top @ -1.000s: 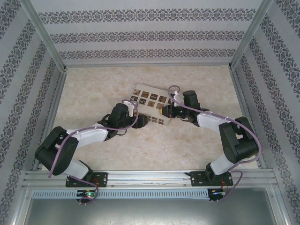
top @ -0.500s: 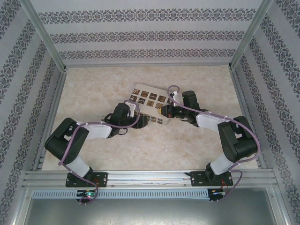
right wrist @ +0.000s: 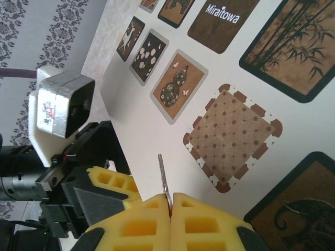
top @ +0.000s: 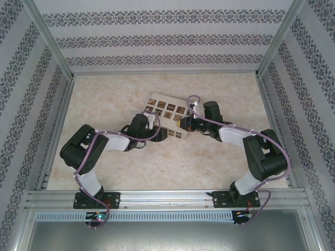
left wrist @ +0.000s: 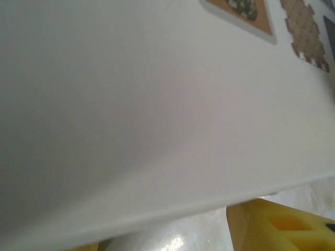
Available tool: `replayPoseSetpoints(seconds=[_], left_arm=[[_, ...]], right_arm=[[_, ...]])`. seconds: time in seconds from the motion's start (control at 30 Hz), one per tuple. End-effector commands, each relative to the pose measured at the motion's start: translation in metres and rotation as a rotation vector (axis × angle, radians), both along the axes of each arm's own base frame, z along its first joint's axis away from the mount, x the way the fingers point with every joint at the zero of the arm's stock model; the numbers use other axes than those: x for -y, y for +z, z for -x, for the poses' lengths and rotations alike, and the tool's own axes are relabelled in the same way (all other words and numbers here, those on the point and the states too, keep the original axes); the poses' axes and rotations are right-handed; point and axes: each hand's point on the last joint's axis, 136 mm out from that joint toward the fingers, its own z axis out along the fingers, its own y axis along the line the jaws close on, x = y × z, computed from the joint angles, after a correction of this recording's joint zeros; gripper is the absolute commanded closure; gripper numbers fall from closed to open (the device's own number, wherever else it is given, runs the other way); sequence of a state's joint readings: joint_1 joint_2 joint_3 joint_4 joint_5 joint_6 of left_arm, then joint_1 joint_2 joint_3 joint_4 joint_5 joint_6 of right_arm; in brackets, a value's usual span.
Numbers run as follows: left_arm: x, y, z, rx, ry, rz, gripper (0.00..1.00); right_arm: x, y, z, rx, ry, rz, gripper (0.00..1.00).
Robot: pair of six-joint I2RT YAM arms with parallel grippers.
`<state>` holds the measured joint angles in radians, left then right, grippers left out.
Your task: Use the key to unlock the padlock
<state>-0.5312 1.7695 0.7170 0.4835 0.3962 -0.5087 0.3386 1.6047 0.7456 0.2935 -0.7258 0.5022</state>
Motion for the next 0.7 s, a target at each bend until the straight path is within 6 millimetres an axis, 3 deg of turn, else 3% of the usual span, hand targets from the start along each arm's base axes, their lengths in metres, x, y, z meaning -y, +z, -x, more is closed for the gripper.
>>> replayPoseSetpoints(seconds=[0.0,0.67], left_arm=[[0.016,0.010,-0.010,0.053,-0.020,0.035,0.40],[0.037,0.012,-0.018,0.065,-0.023,0.048,0.56]], right_arm=[[0.004,-0.040,0.016,-0.130,-0.016,0.071,1.00],[0.004,-0.040,0.016,-0.129,-0.016,0.071,1.00]])
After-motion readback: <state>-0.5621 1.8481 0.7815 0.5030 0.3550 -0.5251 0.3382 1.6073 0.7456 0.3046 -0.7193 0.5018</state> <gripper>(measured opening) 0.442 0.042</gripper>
